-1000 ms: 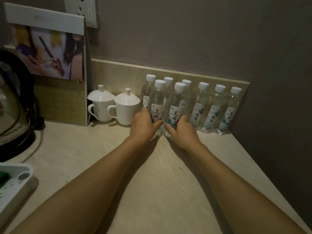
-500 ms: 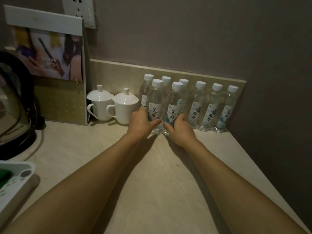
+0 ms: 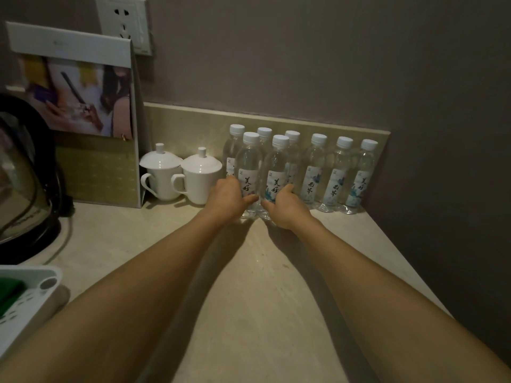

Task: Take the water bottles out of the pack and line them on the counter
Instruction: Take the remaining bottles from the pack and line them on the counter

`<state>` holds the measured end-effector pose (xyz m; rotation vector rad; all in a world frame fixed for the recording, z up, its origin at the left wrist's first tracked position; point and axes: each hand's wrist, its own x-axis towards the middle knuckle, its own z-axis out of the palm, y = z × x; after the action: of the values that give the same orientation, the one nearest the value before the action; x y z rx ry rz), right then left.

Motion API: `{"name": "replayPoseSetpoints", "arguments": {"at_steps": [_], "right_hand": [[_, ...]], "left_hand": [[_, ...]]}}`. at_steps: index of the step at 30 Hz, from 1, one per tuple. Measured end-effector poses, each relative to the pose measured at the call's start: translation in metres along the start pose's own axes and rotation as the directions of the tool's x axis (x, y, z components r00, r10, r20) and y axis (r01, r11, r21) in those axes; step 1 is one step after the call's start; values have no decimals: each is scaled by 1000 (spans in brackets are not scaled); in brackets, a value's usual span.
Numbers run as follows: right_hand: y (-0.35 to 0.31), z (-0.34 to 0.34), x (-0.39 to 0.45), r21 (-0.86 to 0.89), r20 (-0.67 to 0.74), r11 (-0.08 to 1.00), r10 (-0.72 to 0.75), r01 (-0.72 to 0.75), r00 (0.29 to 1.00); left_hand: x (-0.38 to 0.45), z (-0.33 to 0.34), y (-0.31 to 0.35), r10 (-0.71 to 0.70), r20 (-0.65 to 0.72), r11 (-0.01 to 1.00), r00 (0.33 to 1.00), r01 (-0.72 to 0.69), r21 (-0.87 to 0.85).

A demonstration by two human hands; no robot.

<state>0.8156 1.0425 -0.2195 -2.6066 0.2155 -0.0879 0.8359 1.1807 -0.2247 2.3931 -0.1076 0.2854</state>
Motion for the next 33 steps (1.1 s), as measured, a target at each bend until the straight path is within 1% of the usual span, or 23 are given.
{"name": "replayPoseSetpoints", "arguments": {"at_steps": [3,6,9,15,20,24,29,33], "right_hand": [[2,0,-3,40,-9,999,-1,1,1000],[2,-3,-6,96,-17,995,0,1,1000],[4,-6,-10,115,-30,993,-3,6,1000],[12,-7,-14,56,-66,998,-22,25,998],[13,-6,-19,43,-97,998,-45,50,994],[13,-6,-21,16,-129,999,-41,43,991],[12,0,-23,-20,-127,999,-30,27,991],[13,4,-22,-59,-152,998,-11,2,988]], "left_hand": [[-2,1,0,-14,2,1000,1000,14,-17],[-10,2,0,-10,-33,998,999,7,-66],[-16,3,-6,-23,-58,999,998,20,-46],[-22,-2,-4,-4,-41,999,999,3,-36],[-25,-2,-9,-22,-18,1000,1000,22,2],[-28,3,-8,-21,-31,1000,999,21,-5],[-26,6,-10,4,-60,1000,998,-3,29],[-22,10,-12,36,-69,998,997,-33,54]]}}
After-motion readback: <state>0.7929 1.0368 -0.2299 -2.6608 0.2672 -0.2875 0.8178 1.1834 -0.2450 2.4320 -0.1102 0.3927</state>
